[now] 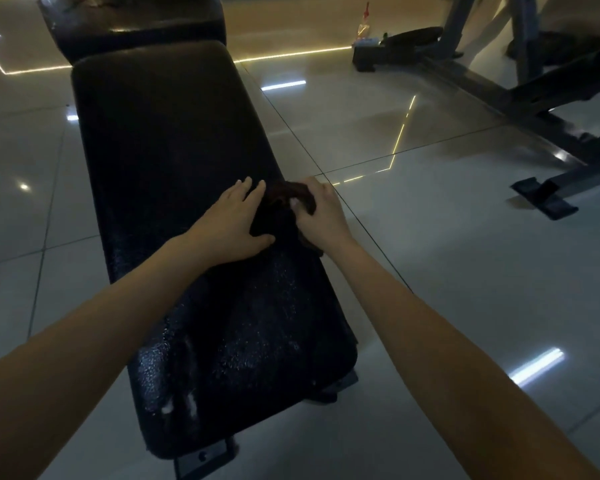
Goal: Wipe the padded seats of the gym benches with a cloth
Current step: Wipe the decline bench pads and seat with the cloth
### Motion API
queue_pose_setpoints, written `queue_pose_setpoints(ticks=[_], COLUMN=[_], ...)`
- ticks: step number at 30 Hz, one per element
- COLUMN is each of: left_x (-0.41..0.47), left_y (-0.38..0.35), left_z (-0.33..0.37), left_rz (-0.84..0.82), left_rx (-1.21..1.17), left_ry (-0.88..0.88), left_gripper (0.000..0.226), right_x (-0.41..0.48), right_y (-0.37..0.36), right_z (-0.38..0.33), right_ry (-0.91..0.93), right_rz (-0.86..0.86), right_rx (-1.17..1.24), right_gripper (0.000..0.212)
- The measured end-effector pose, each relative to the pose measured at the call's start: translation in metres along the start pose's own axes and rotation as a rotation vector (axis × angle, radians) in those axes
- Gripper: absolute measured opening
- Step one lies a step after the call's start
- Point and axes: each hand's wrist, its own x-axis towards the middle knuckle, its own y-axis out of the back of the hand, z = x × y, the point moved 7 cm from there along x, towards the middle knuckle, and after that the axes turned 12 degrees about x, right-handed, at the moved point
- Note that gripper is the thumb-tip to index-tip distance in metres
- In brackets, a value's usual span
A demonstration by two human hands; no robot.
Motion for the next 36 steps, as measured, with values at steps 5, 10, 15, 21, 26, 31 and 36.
queue_pose_setpoints(ticks=[5, 10, 15, 21, 26, 31, 36], left_x=[-0.004, -0.006, -0.008, -0.007, -0.008, -0.006, -0.003], left_y=[0.000, 0.000, -0.003, -0.003, -0.004, -0.003, -0.004], left_z=[-0.001, -0.005, -0.008, -0.011, -0.010, -0.010, -0.015], left_rz=[-0.012, -0.024, -0.018, 0.012, 0.020, 0.015, 0.022], left_rx=[-0.009, -0.012, -0.022, -0.049, -0.058, -0.061, -0.062], left_ry=[-0.020, -0.032, -0.057, -0.085, -0.072, -0.067, -0.080], left_gripper=[0.095, 0.093, 0.082, 0.078, 0.082, 0.089, 0.090], right_x=[-0.033, -0.124, -0.154, -0.094, -0.004, 0.053, 0.054], right_y=[0.011, 0.032, 0.037, 0.016, -0.001, -0.016, -0.020], right_z=[0.005, 0.028, 0.036, 0.018, 0.007, 0.011, 0.011], right_ry=[0.009, 0.134, 0.144, 0.019, -0.082, -0.257, -0.241], right_rz=[-0.178, -0.314, -0.241, -0.042, 0.048, 0.103, 0.077], right_rx=[-0.026, -0.056, -0.042, 0.060, 0.145, 0.356, 0.478], right_gripper=[0.028, 0.023, 0.017, 0.020, 0.018, 0.019, 0.007])
